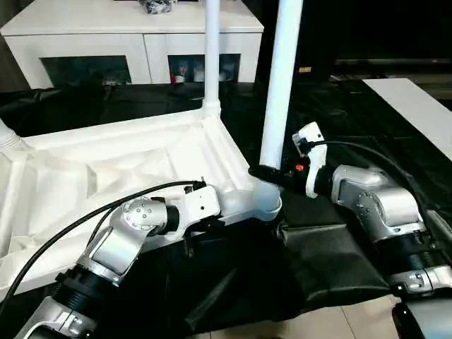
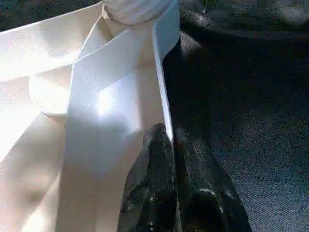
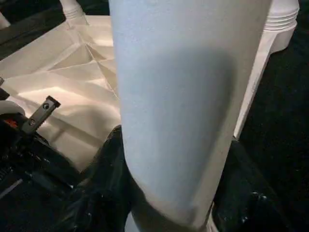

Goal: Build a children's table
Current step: Insert table leg to table base

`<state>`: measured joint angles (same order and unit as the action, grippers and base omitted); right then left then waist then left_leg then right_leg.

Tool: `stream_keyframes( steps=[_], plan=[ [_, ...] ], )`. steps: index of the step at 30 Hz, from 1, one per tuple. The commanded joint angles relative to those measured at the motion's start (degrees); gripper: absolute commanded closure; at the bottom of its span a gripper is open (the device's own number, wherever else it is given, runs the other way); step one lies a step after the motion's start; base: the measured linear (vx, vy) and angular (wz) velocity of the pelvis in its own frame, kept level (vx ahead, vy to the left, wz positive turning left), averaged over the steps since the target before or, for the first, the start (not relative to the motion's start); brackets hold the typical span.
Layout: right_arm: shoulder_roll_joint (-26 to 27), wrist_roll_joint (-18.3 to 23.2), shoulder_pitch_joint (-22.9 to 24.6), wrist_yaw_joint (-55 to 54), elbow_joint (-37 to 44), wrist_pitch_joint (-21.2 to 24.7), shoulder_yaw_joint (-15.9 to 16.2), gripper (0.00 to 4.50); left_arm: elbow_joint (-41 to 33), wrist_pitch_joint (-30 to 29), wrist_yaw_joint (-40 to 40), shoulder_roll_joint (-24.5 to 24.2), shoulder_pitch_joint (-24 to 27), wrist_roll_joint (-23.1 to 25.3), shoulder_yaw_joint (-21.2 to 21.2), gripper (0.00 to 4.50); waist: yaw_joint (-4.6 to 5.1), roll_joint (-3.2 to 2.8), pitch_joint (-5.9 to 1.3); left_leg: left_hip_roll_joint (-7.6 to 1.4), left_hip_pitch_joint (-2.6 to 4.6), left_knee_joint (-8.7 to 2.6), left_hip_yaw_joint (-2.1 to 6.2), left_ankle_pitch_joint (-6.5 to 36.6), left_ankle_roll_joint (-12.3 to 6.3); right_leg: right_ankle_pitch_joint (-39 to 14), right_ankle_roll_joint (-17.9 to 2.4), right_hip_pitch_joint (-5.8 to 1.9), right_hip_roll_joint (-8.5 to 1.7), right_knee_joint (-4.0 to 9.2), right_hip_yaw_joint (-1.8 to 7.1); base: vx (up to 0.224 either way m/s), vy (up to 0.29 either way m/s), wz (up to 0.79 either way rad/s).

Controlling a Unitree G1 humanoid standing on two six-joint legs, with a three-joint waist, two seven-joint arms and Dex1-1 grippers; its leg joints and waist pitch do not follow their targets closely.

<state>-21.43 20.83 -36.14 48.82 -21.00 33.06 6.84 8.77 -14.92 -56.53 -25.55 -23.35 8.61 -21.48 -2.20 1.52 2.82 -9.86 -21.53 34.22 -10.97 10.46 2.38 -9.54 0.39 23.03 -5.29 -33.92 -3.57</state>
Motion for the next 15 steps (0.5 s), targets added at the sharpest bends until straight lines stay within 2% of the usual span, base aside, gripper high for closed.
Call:
stream_keyframes(
  steps=[1, 4, 5, 7, 8, 10, 12, 13, 14, 15],
  plan=[
    [-1.0, -0.3, -0.9, 1.2, -0.9, -0.6, -0.2, 2.66, 1.6, 1.0, -1.0, -0.8, -0.7, 1.8, -2.5, 4.5, 0.09, 0.02, -3.22, -3.31, 1.41, -4.64, 1.28, 17.6, 0.87, -20.2, -10.8, -1.34, -3.37, 4.26, 2.71, 0.0, 0.0, 0.0],
    [-1.2, -1.4, -0.9, 2.3, -3.1, -2.1, 0.3, 2.66, 2.2, 1.4, -1.4, -1.0, -1.2, 1.6, -2.8, 4.5, 0.18, 0.21, -3.2, -3.27, 1.41, -4.57, 1.29, 19.0, 1.32, -22.6, -10.3, -1.25, -3.34, 4.44, 2.63, 0.0, 0.0, 0.0],
    [-1.0, -1.4, -0.8, 2.0, -3.6, -2.5, 0.0, 2.66, 2.3, 1.4, -1.6, -1.0, -1.3, 1.6, -2.8, 4.5, 0.15, -0.06, -3.21, -3.29, 1.4, -4.6, 1.36, 19.3, 1.64, -22.9, -10.1, -1.26, -3.35, 4.48, 2.59, 0.0, 0.0, 0.0],
    [-0.7, -1.3, -0.9, 1.4, -4.2, -3.1, -0.7, 2.66, 2.3, 1.1, -1.7, -0.8, -1.6, 1.3, -2.7, 4.5, 0.21, 0.09, -3.24, -3.35, 1.31, -4.7, 1.5, 19.5, 1.86, -22.8, -10.0, -1.35, -3.28, 4.37, 2.51, 0.0, 0.0, 0.0],
    [-0.7, -1.4, -0.9, 1.3, -4.4, -3.2, -0.9, 2.66, 2.3, 1.0, -1.7, -0.7, -1.7, 1.3, -2.7, 4.5, 0.21, -0.18, -3.23, -3.34, 1.29, -4.72, 1.55, 19.6, 1.94, -22.7, -10.1, -1.38, -3.27, 4.32, 2.51, 0.0, 0.0, 0.0],
    [-0.4, -1.2, -1.0, 1.0, -4.9, -3.6, -1.7, 2.66, 2.2, -0.9, -2.3, 0.1, -2.3, -0.1, -2.1, 4.03, 0.26, -0.24, -3.23, -3.36, 1.45, -4.75, 1.52, 20.4, 2.23, -22.4, -10.4, -1.28, -3.15, 4.36, 2.48, 0.0, 0.0, 0.0],
    [-0.3, -1.1, -0.9, 0.9, -4.9, -3.7, -2.1, 2.66, 2.1, -1.4, -2.6, 0.3, -2.7, -0.4, -2.0, 3.91, 0.13, -0.36, -3.29, -3.4, 1.47, -4.8, 1.57, 20.4, 2.36, -21.3, -10.8, -1.31, -3.16, 4.25, 2.51, 0.0, 0.0, 0.0],
    [-0.2, -0.9, -0.6, 0.9, -4.5, -3.7, -2.2, 2.66, 2.5, -1.2, -2.5, 0.5, -3.3, -0.4, -2.1, 3.72, 0.19, -0.47, -3.41, -3.36, 1.23, -4.83, 1.59, 19.6, 2.33, -19.9, -11.0, -1.58, -3.17, 4.02, 2.49, 0.0, 0.0, 0.0],
    [-0.1, -0.9, -0.4, 0.9, -4.4, -3.8, -2.3, 2.66, 2.8, -1.0, -2.4, 0.6, -3.7, -0.3, -2.2, 3.6, 0.23, -0.39, -3.41, -3.35, 1.23, -4.83, 1.5, 19.4, 2.23, -19.4, -11.1, -1.53, -3.08, 4.07, 2.5, 0.0, 0.0, 0.0],
    [0.1, -0.9, -0.2, 1.0, -4.2, -4.0, -2.5, 2.66, 3.6, -0.1, -2.2, 0.6, -4.4, 0.2, -2.6, 3.6, 0.21, -0.41, -3.59, -3.36, 1.24, -4.73, 1.44, 18.3, 2.09, -17.2, -11.7, -1.63, -3.08, 3.84, 2.54, 0.0, 0.0, 0.0]
  ],
)
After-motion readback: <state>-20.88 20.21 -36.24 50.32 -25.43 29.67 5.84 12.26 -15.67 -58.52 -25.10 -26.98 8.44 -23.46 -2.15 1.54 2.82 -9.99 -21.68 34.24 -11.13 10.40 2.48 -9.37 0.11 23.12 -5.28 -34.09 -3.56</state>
